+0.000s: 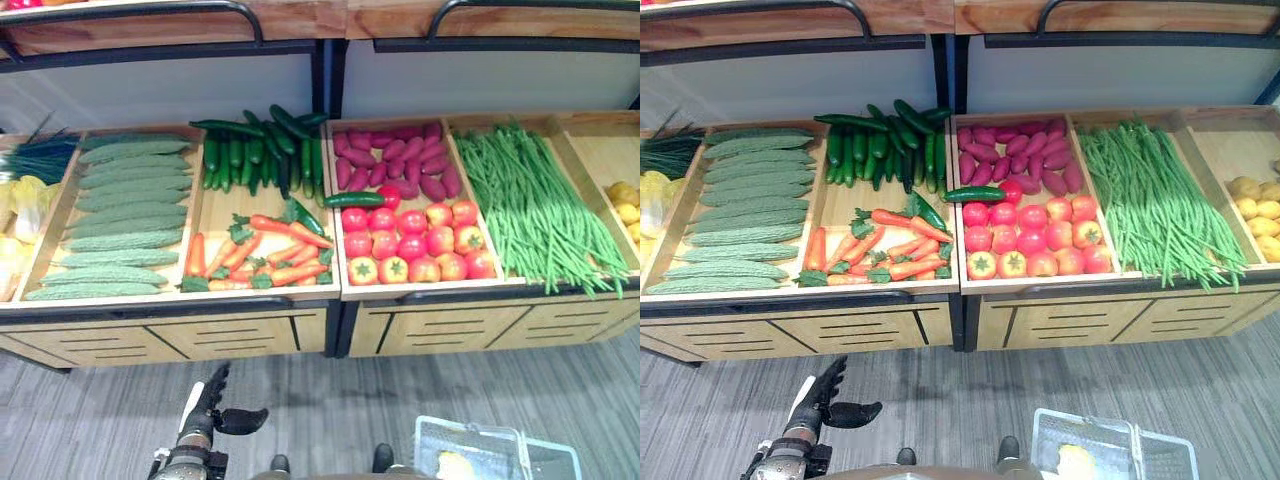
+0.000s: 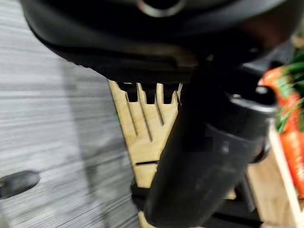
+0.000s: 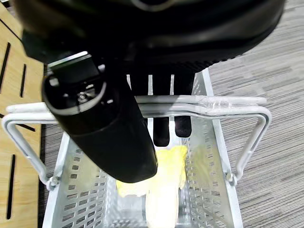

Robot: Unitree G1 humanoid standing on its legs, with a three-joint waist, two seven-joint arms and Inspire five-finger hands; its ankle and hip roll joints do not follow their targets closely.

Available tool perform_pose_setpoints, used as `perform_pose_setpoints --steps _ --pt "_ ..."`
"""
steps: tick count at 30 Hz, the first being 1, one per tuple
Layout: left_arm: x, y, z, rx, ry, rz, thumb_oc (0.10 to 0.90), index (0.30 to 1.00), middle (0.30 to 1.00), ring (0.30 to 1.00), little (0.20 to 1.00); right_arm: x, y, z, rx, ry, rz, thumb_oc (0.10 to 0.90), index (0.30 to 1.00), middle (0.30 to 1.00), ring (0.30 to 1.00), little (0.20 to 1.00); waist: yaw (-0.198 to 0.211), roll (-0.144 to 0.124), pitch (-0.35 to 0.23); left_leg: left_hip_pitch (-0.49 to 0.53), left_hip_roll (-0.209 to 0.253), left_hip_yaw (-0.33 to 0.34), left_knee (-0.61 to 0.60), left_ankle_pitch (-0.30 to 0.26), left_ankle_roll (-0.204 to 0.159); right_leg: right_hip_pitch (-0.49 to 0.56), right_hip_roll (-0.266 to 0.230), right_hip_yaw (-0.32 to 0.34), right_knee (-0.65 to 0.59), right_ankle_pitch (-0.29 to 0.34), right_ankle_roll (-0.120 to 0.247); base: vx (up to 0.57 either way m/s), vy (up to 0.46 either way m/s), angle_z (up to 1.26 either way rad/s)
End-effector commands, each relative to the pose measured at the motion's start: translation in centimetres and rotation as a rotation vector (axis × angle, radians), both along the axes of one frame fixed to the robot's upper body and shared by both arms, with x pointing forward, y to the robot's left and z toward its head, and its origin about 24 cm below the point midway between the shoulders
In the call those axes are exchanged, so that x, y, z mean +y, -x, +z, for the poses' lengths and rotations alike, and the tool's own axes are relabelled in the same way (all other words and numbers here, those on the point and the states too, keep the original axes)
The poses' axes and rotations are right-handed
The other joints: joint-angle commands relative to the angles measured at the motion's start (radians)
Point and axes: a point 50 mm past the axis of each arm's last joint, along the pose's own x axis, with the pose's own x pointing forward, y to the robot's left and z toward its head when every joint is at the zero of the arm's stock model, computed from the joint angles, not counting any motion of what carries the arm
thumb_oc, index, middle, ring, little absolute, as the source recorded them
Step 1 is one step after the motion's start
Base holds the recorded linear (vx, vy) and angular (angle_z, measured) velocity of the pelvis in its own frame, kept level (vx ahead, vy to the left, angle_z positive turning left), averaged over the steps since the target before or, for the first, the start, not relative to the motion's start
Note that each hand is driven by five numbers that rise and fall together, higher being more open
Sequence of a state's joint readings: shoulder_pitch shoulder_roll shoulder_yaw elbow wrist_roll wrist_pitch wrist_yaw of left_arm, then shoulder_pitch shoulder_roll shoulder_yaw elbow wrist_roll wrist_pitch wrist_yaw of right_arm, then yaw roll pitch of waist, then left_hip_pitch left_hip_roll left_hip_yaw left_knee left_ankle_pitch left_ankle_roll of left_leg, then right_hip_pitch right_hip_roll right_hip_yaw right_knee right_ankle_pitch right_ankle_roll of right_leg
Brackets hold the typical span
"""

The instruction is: Get the vegetables into the basket

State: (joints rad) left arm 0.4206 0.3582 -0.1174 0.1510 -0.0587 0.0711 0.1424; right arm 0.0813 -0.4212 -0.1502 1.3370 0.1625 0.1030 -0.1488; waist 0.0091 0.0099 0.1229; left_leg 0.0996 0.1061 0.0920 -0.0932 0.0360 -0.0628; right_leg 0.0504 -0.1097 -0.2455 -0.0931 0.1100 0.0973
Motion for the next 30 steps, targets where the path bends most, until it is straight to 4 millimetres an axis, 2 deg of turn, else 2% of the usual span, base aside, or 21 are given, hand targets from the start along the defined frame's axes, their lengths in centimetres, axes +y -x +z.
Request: perform_pose_setpoints --steps 1,6,12,14,17,20,21,22,23,30 --pt "2.3 -4.0 6.6 -0.34 -0.083 -0.034 0.9 1.0 1.0 1.0 1.0 -2.9 -0.1 1.6 0.037 0.106 0.032 0.4 0.3 0.3 0.3 0.3 0.016 -0.053 0.016 -0.008 0.026 0.009 0.014 -0.01 -0.057 0.078 -0.033 -0.019 0.01 -0.106 0.055 0.0 0.0 0.0" --pt "2.5 -5.3 10.6 -0.524 -0.137 -0.064 0.9 1.0 1.0 1.0 1.0 -2.3 -0.2 1.3 0.034 0.085 0.054 0.4 0.3 0.3 0.3 0.3 0.016 -0.054 0.009 0.0 0.029 0.01 0.01 -0.014 -0.061 0.084 -0.031 -0.02 0.008 -0.11 0.055 0.0 0.0 0.0" --pt "2.1 -8.0 15.4 -0.754 -0.239 -0.097 0.9 1.0 1.0 1.0 1.0 -1.7 -0.8 0.9 0.035 0.066 0.1 0.4 0.3 0.3 0.3 0.3 0.004 -0.059 -0.004 0.013 0.034 0.014 0.007 -0.018 -0.066 0.093 -0.028 -0.014 0.006 -0.114 0.053 0.0 0.0 0.0" --pt "2.1 -8.6 15.8 -0.769 -0.259 -0.111 0.9 1.0 1.0 1.0 1.0 -1.6 -0.9 0.9 0.034 0.063 0.106 0.4 0.3 0.3 0.3 0.3 0.002 -0.059 -0.005 0.015 0.035 0.017 0.006 -0.02 -0.067 0.093 -0.028 -0.012 0.006 -0.114 0.054 0.0 0.0 0.0" --pt "1.8 -11.8 20.2 -0.892 -0.481 -0.254 0.9 1.0 1.0 1.0 1.0 -2.1 -2.0 1.2 0.029 0.055 0.158 0.4 0.3 0.3 0.3 0.3 -0.024 -0.052 -0.018 0.027 0.035 0.03 0.006 -0.026 -0.071 0.096 -0.028 0.0 0.006 -0.113 0.057 0.0 0.0 0.0" --pt "1.8 -12.7 20.7 -0.903 -0.514 -0.261 0.9 1.0 1.0 1.0 1.0 -2.1 -2.2 1.2 0.027 0.053 0.168 0.4 0.3 0.3 0.3 0.3 -0.027 -0.051 -0.016 0.029 0.034 0.033 0.006 -0.028 -0.071 0.095 -0.028 0.004 0.006 -0.112 0.058 0.01 0.006 -0.01" --pt "1.7 -14.5 21.7 -0.926 -0.582 -0.252 0.9 1.0 1.0 1.0 1.0 -2.0 -2.5 1.2 0.034 0.046 0.196 0.4 0.3 0.3 0.3 0.3 -0.043 -0.047 -0.023 0.036 0.032 0.041 0.006 -0.033 -0.07 0.093 -0.031 0.013 0.006 -0.109 0.059 0.02 0.014 -0.04" --pt "1.7 -14.6 21.7 -0.927 -0.583 -0.252 0.9 1.0 1.0 1.0 1.0 -2.0 -2.6 1.2 0.033 0.046 0.195 0.4 0.3 0.3 0.3 0.3 -0.042 -0.047 -0.021 0.036 0.032 0.041 0.006 -0.033 -0.07 0.093 -0.031 0.014 0.006 -0.109 0.059 0.03 0.023 -0.12" --pt "1.8 -15.5 22.2 -0.93 -0.632 -0.251 0.9 1.0 1.0 1.0 1.0 -2.0 -2.8 1.3 0.03 0.046 0.204 0.4 0.3 0.3 0.3 0.3 -0.052 -0.043 -0.024 0.038 0.029 0.046 0.006 -0.036 -0.07 0.09 -0.031 0.018 0.006 -0.107 0.061 0.01 0.009 -0.14" --pt "2.2 -18.3 22.8 -0.861 -0.806 -0.291 0.9 1.0 1.0 1.0 1.0 -2.0 -2.6 1.2 0.046 0.043 0.219 0.4 0.3 0.3 0.3 0.3 -0.079 -0.03 -0.027 0.043 0.023 0.064 0.006 -0.042 -0.069 0.08 -0.034 0.038 0.006 -0.101 0.067 0.02 0.017 -0.14"
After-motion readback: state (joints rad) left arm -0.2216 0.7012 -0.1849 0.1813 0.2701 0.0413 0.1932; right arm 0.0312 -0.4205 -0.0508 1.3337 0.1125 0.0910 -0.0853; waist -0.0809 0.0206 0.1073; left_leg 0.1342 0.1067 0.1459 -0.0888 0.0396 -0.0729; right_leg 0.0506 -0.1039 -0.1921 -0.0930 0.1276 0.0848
